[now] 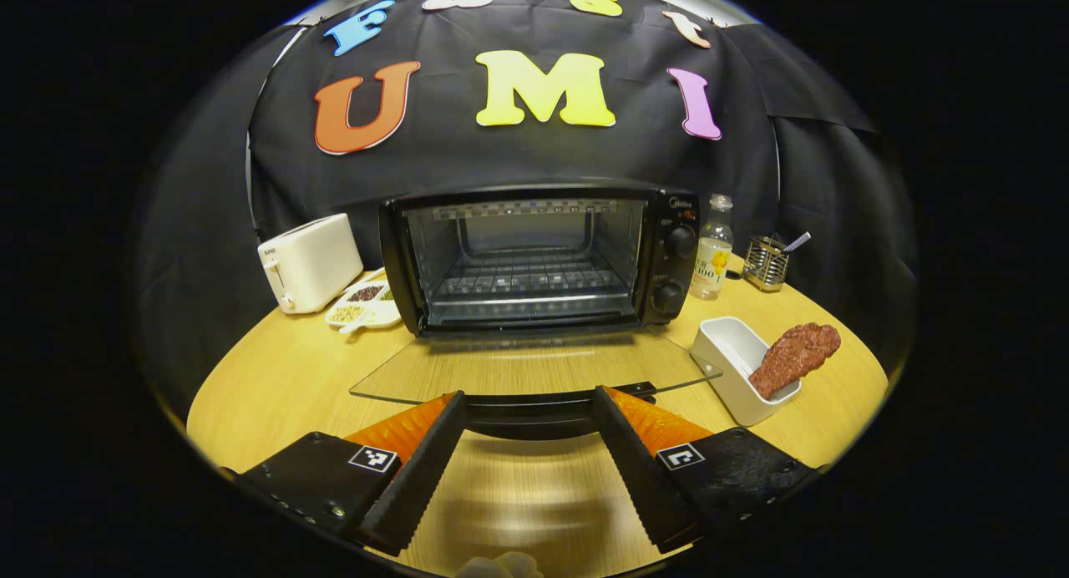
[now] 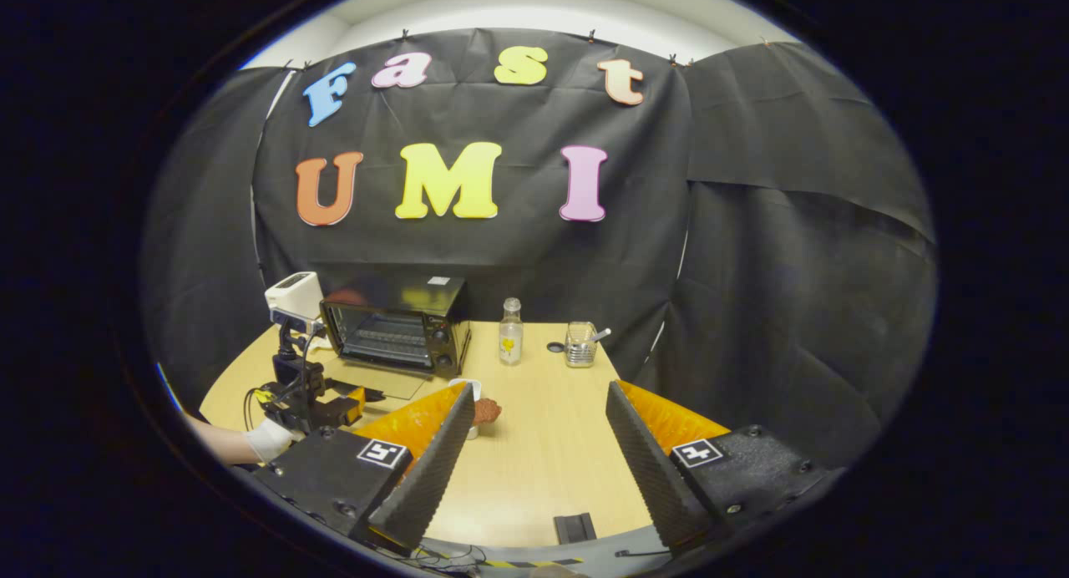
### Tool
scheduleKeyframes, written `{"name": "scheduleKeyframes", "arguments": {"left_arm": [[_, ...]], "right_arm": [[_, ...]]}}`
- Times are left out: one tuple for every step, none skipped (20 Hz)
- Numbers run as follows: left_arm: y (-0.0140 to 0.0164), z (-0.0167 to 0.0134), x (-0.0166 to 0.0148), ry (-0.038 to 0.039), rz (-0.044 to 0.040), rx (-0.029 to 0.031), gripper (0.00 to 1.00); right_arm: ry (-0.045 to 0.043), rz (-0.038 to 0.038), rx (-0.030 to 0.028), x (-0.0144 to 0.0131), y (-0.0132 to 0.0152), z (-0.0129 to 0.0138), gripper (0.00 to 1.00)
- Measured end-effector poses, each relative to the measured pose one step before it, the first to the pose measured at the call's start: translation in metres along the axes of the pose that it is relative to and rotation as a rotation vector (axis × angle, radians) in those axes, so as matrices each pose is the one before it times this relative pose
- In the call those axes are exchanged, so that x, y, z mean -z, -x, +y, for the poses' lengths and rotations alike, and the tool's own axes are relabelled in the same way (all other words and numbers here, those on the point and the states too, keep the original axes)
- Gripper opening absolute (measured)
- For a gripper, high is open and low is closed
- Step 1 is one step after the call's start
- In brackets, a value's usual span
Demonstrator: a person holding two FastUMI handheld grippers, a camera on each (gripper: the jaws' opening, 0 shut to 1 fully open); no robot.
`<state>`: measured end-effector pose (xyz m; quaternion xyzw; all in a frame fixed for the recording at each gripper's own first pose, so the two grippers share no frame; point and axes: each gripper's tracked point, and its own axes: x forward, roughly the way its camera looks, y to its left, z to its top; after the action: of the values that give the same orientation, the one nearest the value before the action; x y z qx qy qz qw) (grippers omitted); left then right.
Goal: Open the electric oven with the left hand, put the food in, and close the electric oven.
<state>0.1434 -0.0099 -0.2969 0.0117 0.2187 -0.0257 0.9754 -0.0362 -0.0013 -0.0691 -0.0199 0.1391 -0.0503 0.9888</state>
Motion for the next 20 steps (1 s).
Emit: {"name": "scheduleKeyframes", "arguments": {"left_arm": [[-0.00181, 0.00006, 0.00848, 0.00462, 0.02184, -0.00211, 0.97], [-0.00077, -0.00224, 0.00666, 0.00580, 0.01636, -0.00072, 0.97], [-0.00231, -0.00061, 0.00648, -0.00318, 0.02065, -0.00088, 0.89], [-0.00091, -0.00152, 0.00552, -0.00450, 0.01671, 0.00309, 0.97], [-0.00126, -0.00129, 0.00156, -0.00122, 0.00471, 0.00664, 0.97], [0.00053, 0.00054, -0.00077, -0.00699, -0.00495, -0.00043, 0.96], [-0.00026, 0.00098, -0.00120, -0.00946, -0.00792, -0.00220, 0.95], [0.00114, 0.00122, -0.00056, -0.00525, -0.00517, -0.00862, 0.95], [0.00069, 0.00235, -0.00110, 0.00089, -0.00996, -0.01274, 0.95], [0.00517, 0.00364, -0.00274, 0.00306, -0.00988, -0.01252, 0.97], [0.00663, 0.00439, -0.00193, 0.00257, -0.00750, -0.01009, 0.97], [0.00921, 0.00615, -0.00164, -0.00101, -0.00932, -0.01170, 0.97], [0.01203, 0.00534, -0.00344, 0.00149, -0.01163, -0.00947, 0.97], [0.01381, 0.00462, -0.00409, 0.00658, -0.01638, -0.00980, 0.97], [0.01620, 0.00506, -0.00425, 0.00595, -0.01547, -0.00807, 0.97], [0.01634, 0.00576, -0.00465, 0.00629, -0.01486, -0.00789, 0.97], [0.01764, 0.00459, -0.00514, 0.00581, -0.01475, -0.00319, 0.97], [0.01788, 0.00320, -0.00536, 0.00115, -0.01353, -0.00565, 0.97], [0.01801, 0.00400, -0.00797, -0.00127, -0.01470, -0.01074, 0.97], [0.01715, 0.00420, -0.00720, 0.00225, -0.01512, -0.01487, 0.97]], "right_arm": [[-0.00197, 0.00671, -0.00201, 0.00198, -0.00176, 0.00121, 1.00], [-0.00083, 0.00568, -0.00182, 0.00163, 0.00013, -0.00019, 1.00], [-0.00028, 0.00393, -0.00089, 0.00274, 0.00148, -0.00240, 1.00], [-0.00139, 0.00275, -0.00070, 0.00132, 0.00046, -0.00172, 1.00], [-0.00694, 0.00369, -0.00431, 0.00159, 0.00018, -0.00060, 1.00], [-0.00895, 0.00059, -0.00421, 0.00016, 0.00025, -0.00082, 1.00], [-0.00500, 0.00349, 0.00099, 0.00156, -0.00126, -0.00172, 1.00], [-0.00251, 0.00407, -0.00164, 0.00237, -0.00261, -0.00222, 1.00], [-0.00523, 0.00629, -0.00611, 0.00358, -0.00268, -0.00081, 1.00], [-0.00606, 0.00646, -0.00958, 0.00175, -0.00332, -0.00056, 1.00], [-0.00489, 0.00445, -0.01120, 0.00275, -0.00646, -0.00161, 1.00], [-0.00318, 0.00669, -0.00992, 0.00161, -0.00634, -0.00085, 1.00], [-0.00387, 0.01170, -0.01637, 0.00451, -0.00908, -0.00126, 1.00], [-0.01585, 0.00616, -0.02151, 0.00223, -0.01074, 0.00002, 1.00], [-0.02239, 0.01020, -0.03725, 0.00176, -0.01115, 0.00357, 1.00], [-0.01552, 0.02321, -0.03332, 0.00463, -0.01308, 0.00290, 1.00], [-0.00617, 0.02826, -0.03026, 0.00805, -0.01687, -0.00029, 1.00], [-0.00082, 0.01920, -0.02785, 0.00340, -0.01654, -0.00115, 1.00], [0.00441, 0.02004, -0.02307, 0.00130, -0.01562, -0.00187, 1.00], [0.00936, 0.02351, -0.02287, 0.00182, -0.01862, -0.00316, 1.00]]}}
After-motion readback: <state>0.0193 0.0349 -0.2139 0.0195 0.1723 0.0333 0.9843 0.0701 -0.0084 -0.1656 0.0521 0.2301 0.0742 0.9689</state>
